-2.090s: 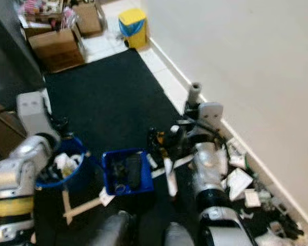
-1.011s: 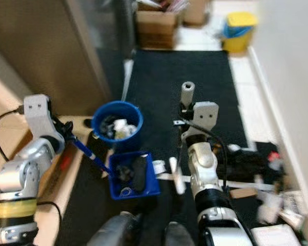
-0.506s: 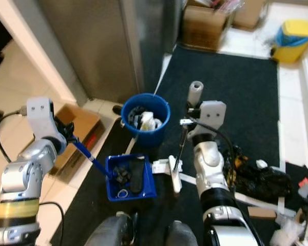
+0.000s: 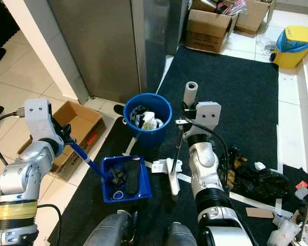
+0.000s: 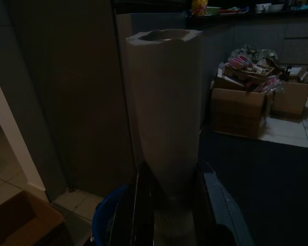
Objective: Sweep floor
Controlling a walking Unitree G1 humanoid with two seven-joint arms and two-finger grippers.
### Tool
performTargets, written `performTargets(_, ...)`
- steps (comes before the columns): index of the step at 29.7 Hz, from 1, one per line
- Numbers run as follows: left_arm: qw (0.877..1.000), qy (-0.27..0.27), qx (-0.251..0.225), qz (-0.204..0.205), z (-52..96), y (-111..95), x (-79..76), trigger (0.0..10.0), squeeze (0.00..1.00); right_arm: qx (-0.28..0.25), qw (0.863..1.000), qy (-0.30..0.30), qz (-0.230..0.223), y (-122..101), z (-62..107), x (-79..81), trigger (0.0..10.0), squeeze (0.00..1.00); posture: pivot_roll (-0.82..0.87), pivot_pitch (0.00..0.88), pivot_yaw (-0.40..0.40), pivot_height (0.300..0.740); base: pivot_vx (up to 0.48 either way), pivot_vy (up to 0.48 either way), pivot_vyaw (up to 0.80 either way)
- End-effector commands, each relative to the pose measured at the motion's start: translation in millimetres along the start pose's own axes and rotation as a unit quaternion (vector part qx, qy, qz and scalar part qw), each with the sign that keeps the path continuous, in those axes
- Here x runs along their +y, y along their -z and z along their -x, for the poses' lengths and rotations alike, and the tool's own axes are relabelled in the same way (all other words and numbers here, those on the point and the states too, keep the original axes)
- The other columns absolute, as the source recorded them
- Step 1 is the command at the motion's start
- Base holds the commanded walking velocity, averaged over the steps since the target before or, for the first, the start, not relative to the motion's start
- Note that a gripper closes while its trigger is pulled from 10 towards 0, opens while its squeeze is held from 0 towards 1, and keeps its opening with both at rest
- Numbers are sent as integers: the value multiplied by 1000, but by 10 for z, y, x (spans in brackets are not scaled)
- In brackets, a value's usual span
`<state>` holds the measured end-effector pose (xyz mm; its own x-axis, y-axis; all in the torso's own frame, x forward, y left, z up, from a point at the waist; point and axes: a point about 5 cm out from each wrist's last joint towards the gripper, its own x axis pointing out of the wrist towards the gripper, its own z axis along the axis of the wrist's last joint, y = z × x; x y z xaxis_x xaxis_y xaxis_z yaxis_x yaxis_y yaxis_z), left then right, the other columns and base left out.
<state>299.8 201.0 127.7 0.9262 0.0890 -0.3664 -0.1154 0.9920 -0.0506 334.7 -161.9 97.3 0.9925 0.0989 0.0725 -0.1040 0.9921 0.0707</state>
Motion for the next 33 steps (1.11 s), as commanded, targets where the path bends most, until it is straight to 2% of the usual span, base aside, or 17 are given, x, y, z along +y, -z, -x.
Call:
performTargets(1, 1000, 1, -28, -7, 27, -71, 3, 10000, 0, -5, 1000, -1, -3, -9, 1, 17, 10000, 0, 14, 139, 79, 740, 0, 0, 0)
performTargets(16, 999, 18, -33, -27, 27, -38, -28, 10000, 0, -6, 1000, 3, -6, -8, 10, 3, 10000, 0, 8, 138, 79, 740, 0, 0, 0)
performTargets(20, 998, 33, -47, -31, 30, -60, -48, 10000, 0, -6, 1000, 5, -6, -9, 11, -3, 10000, 0, 8, 136, 79, 740, 0, 0, 0)
performTargets(28, 987, 112, -98, -62, 124, -168, -247, 10000, 0, -6, 1000, 9, -9, -8, 5, -11, 10000, 0, 10, 135, 79, 740, 0, 0, 0)
performTargets(33, 980, 148, -116, -63, 183, -215, -334, 10000, 0, -5, 1000, 14, -12, -3, 7, -33, 10000, 0, 11, 134, 80, 740, 0, 0, 0)
